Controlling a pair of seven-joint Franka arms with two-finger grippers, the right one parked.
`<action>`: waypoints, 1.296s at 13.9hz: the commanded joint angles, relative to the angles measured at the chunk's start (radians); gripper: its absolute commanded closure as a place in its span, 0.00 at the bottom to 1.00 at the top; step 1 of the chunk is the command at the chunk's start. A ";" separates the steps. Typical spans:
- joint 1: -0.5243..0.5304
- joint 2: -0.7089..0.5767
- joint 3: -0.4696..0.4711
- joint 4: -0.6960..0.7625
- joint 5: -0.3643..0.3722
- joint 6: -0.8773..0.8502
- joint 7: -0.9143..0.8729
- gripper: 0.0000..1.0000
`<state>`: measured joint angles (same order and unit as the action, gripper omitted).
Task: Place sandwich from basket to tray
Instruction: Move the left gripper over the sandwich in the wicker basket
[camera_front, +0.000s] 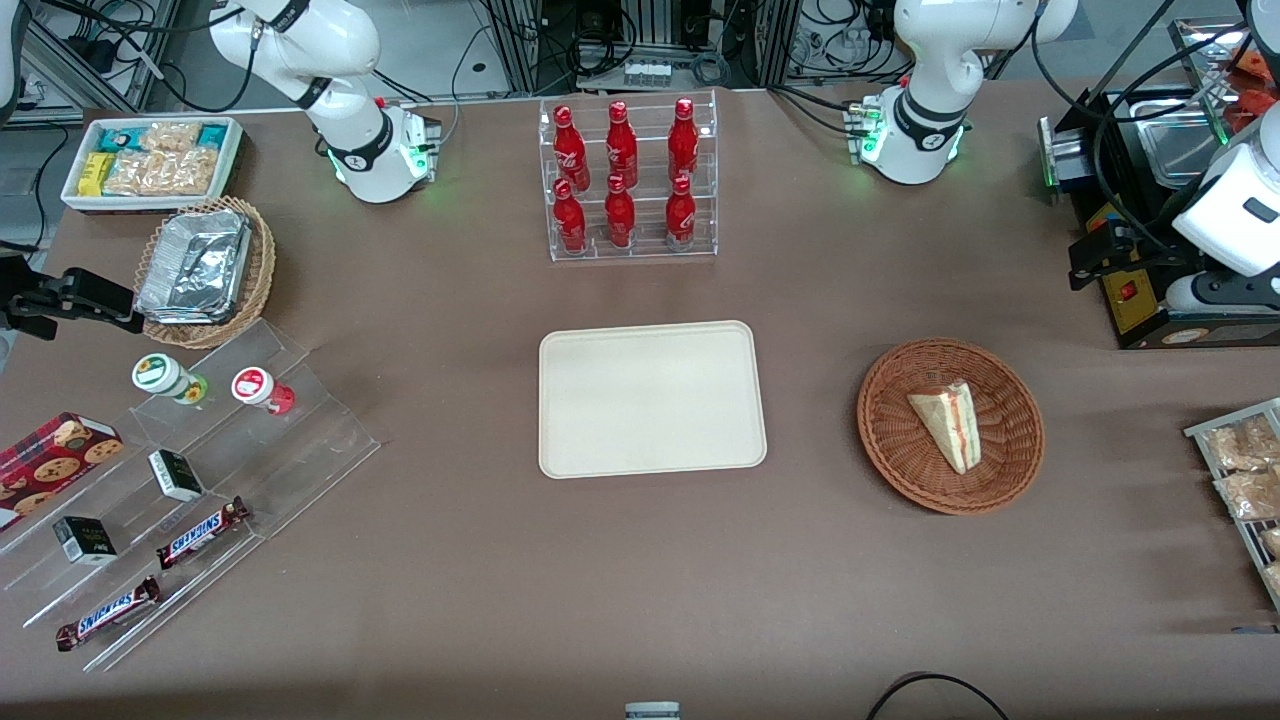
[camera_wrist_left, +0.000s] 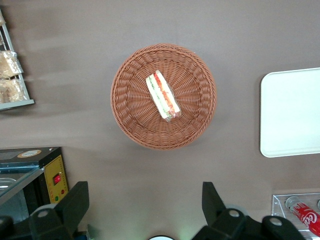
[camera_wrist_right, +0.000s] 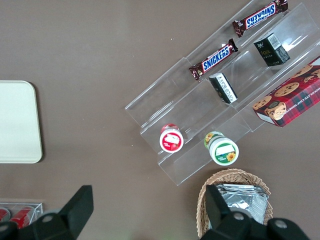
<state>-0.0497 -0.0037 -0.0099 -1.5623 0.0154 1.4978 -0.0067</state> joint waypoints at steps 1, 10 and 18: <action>-0.009 -0.004 0.010 0.016 -0.008 -0.005 -0.010 0.00; 0.007 0.082 0.010 -0.102 -0.002 0.177 -0.026 0.00; -0.007 0.151 0.008 -0.340 -0.002 0.482 -0.340 0.00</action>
<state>-0.0474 0.1383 -0.0005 -1.8589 0.0140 1.9211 -0.2639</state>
